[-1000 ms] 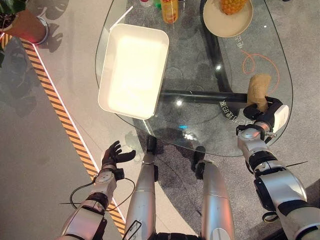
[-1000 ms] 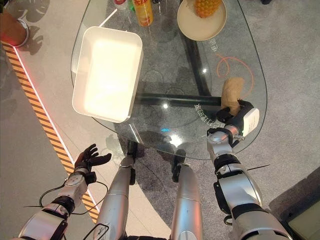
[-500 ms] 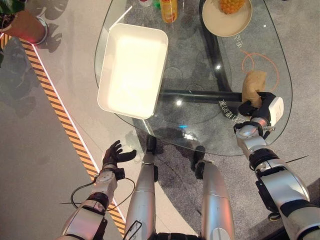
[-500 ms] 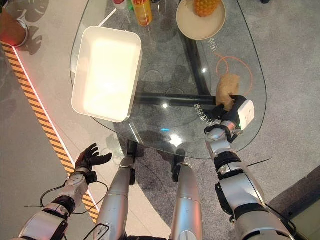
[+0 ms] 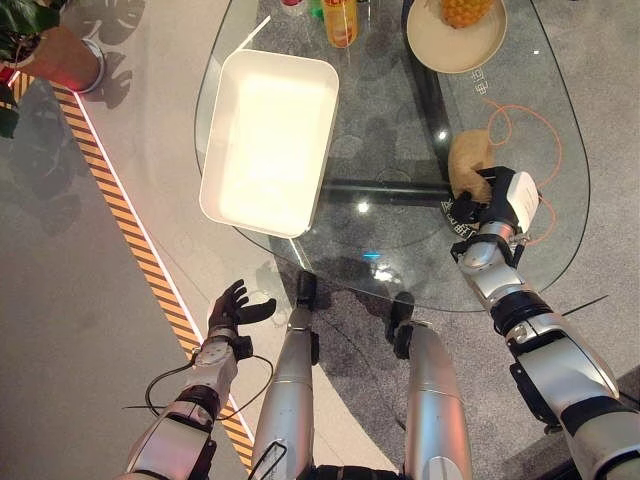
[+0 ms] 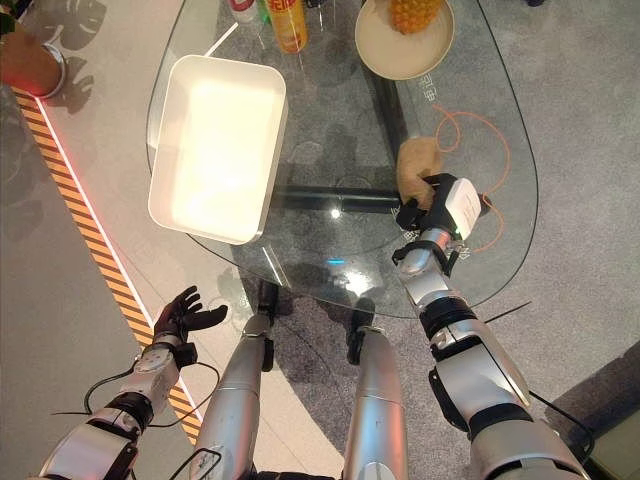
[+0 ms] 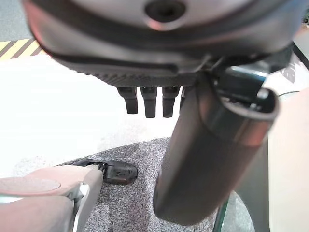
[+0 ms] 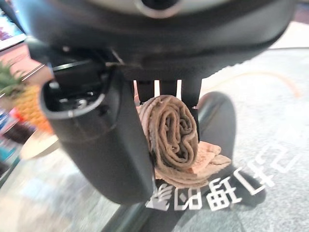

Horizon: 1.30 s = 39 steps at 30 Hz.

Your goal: Wipe the table with a cloth and put it in the basket.

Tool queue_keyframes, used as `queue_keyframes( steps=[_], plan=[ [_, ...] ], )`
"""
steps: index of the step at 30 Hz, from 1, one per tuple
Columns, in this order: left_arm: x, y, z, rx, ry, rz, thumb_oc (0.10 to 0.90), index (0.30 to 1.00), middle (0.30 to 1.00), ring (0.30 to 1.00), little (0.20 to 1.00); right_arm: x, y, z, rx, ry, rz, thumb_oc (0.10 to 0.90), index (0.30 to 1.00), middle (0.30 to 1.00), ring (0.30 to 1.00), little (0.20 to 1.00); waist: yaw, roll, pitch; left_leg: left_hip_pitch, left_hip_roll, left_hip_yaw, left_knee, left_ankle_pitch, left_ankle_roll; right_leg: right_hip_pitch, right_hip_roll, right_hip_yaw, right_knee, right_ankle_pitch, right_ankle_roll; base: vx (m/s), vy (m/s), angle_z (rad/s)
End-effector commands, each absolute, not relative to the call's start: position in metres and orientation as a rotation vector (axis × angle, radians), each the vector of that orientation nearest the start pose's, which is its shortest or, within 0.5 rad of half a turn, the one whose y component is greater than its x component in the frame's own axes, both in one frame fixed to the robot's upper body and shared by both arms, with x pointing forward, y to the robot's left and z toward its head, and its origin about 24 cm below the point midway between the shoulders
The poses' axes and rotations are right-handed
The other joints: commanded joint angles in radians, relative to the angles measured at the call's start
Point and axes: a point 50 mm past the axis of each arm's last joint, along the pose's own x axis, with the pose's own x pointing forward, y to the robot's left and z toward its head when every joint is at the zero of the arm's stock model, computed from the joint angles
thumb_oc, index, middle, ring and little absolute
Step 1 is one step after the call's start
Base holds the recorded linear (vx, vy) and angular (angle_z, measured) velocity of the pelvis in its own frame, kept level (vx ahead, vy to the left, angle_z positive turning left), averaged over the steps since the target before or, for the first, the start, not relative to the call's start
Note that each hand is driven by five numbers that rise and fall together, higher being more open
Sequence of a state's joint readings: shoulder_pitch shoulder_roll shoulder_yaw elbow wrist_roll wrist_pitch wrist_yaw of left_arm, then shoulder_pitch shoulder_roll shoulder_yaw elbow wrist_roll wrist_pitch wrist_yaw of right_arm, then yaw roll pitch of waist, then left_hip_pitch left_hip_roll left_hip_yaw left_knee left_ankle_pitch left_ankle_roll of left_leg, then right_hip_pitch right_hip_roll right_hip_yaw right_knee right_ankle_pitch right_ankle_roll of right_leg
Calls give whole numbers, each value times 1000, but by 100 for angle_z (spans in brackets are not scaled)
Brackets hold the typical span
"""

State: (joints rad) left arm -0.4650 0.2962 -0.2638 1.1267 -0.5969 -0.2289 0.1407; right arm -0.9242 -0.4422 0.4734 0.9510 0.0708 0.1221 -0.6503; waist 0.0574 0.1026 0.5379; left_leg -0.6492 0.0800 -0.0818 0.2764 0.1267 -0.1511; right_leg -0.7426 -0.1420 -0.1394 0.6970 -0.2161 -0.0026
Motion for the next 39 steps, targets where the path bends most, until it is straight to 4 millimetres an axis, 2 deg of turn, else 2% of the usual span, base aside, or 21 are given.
queue_keyframes(
  steps=[1,10,29,33,39],
  plan=[
    [289,220,-47,-56,406,282,800,900,900,900,900,405,-145,185,-771,-315,-300,100,300,300,300,200,23,7,-18,8,-124,114,106,-148,109,50,27,-20,-215,136,23,0,0,0],
    [289,215,-48,-61,407,272,800,900,900,900,900,404,-127,177,-841,-320,-176,100,300,300,300,200,26,13,-18,8,-127,115,101,-140,108,49,22,-23,-219,140,21,0,0,0],
    [293,214,-44,-46,402,261,800,900,900,900,900,392,-88,144,-997,-259,309,100,300,300,300,200,31,4,-18,-1,-128,113,104,-130,106,43,12,-36,-220,147,21,0,0,0],
    [293,217,-44,-42,401,260,800,900,900,900,900,391,-86,140,-1009,-220,376,100,300,300,300,200,32,2,-18,-2,-127,112,104,-129,107,43,12,-37,-220,146,20,0,0,0],
    [294,220,-42,-32,403,258,800,900,900,900,900,387,-83,123,-1034,-105,524,100,300,300,300,200,36,-3,-18,-1,-126,110,106,-128,106,46,8,-43,-220,147,19,0,0,0]
  ],
)
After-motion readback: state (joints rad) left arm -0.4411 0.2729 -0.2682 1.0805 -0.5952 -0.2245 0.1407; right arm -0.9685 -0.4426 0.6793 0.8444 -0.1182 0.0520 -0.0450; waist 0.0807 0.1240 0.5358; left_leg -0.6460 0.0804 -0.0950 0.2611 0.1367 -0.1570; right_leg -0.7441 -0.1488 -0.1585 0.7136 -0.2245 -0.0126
